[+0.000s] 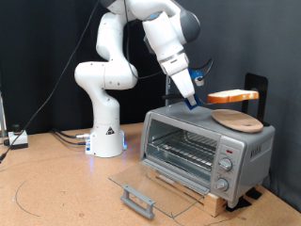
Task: Make a piece of toast with the oven
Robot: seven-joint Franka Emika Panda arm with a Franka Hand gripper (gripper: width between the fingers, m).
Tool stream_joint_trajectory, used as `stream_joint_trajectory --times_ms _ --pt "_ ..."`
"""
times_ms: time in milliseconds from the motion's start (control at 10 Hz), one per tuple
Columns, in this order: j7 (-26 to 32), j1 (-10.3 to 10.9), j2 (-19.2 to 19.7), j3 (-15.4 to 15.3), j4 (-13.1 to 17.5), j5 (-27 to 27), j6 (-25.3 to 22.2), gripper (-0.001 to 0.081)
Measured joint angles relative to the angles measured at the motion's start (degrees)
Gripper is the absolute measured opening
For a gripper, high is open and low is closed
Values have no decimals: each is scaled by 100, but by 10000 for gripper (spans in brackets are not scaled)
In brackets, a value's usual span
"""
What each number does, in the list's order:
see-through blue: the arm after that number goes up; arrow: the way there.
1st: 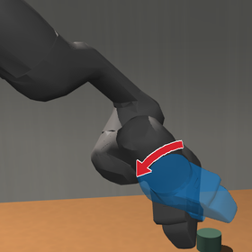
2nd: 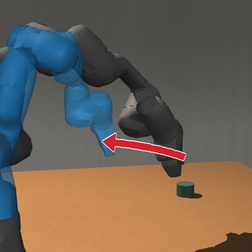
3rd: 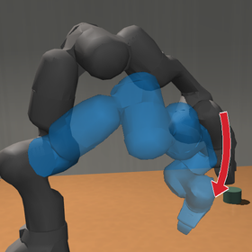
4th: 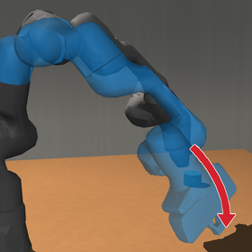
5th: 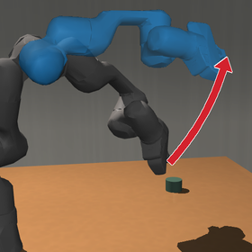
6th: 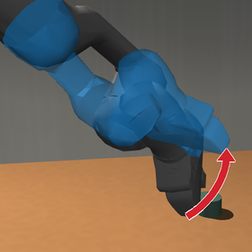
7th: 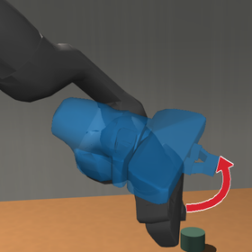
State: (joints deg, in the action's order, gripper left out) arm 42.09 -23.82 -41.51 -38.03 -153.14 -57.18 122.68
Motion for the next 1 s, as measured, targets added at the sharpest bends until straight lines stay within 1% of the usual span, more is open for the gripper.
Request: stream_joint_trajectory --times_ms 100,300,400,600,800,900,1000 --pt "-3 -13 -47 82 0 167 -226 396" --pt "52 -20 -45 102 -14 117 -167 396" --pt "184 -73 -59 242 -21 205 -166 396" --pt "554 -227 -87 613 -40 449 -252 396" --pt "818 -397 -88 1078 -1 876 -789 396" --pt "969 -495 -86 1294 18 1076 -996 396" --pt "1112 -602 -83 1469 21 1237 -1078 396"
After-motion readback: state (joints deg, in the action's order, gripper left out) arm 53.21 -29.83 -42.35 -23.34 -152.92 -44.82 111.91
